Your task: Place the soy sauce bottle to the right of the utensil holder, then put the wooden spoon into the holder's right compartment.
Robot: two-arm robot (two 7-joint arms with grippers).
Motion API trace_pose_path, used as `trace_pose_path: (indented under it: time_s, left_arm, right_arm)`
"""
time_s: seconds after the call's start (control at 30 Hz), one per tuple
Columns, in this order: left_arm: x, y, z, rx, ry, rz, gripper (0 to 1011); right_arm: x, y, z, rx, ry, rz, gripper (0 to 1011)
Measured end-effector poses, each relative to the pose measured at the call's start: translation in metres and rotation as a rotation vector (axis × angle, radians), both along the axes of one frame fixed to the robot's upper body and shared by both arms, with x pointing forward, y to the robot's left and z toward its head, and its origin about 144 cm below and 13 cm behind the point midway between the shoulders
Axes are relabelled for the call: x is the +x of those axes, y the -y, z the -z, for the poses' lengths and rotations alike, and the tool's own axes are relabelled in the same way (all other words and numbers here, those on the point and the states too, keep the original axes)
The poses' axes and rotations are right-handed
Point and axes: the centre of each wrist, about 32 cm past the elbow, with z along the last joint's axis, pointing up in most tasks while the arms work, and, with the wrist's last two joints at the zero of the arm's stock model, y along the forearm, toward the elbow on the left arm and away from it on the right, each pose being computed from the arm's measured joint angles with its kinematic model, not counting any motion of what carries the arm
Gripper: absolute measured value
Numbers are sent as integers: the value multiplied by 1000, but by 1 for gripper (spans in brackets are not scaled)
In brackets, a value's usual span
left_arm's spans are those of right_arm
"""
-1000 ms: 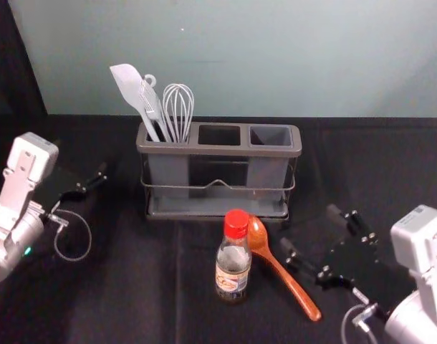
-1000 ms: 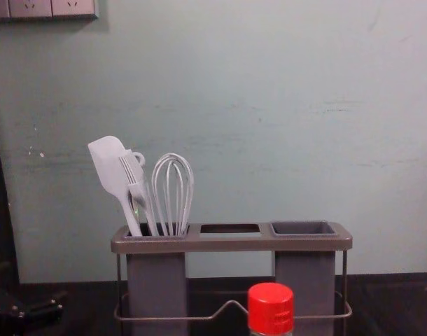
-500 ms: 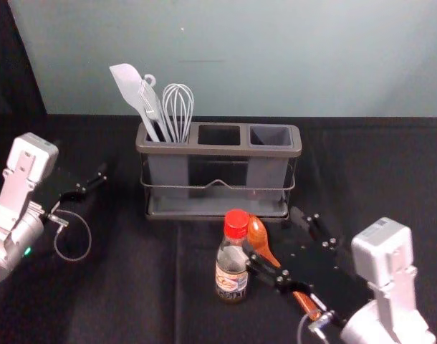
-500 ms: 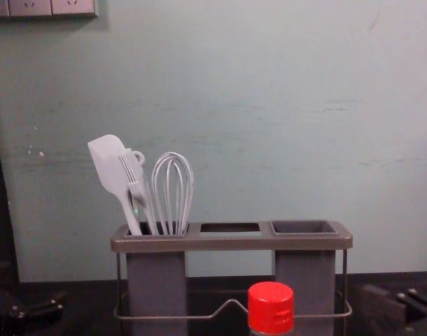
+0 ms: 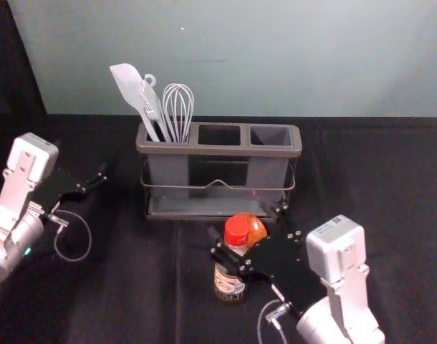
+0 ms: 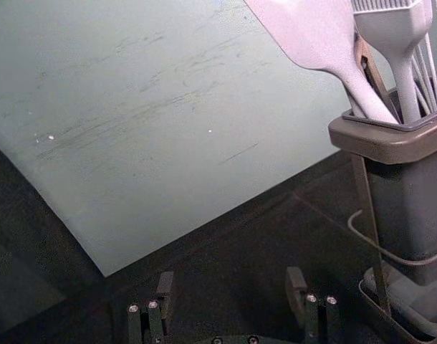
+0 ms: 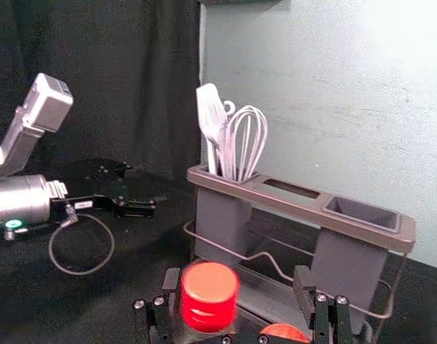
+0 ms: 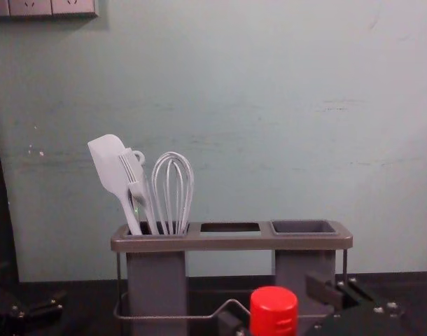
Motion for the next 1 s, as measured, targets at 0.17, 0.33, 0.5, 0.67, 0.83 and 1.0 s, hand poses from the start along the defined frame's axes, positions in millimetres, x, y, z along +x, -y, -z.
trace_pose_path:
  time_s: [0.17, 0.33, 0.5, 0.67, 0.83, 1.0]
  left_arm:
    - [0, 0, 0, 0, 0, 0, 1000]
    - [0, 0, 0, 0, 0, 0, 1000]
    - [0, 0, 0, 0, 0, 0, 1000]
    - [0, 0, 0, 0, 0, 0, 1000]
    - [0, 0, 0, 0, 0, 0, 1000]
    - [0, 0, 0, 0, 0, 0, 1000]
  right_arm:
    - [0, -4, 0, 13, -2, -11, 1002]
    - [0, -8, -1, 20, -1, -17, 1002]
    - [2, -11, -1, 31, -6, -12, 1002]
    - [5, -12, 0, 54, -24, -10, 1003]
    - [6, -12, 1, 74, -34, -10, 998]
    - [7, -13, 2, 80, -43, -15, 907]
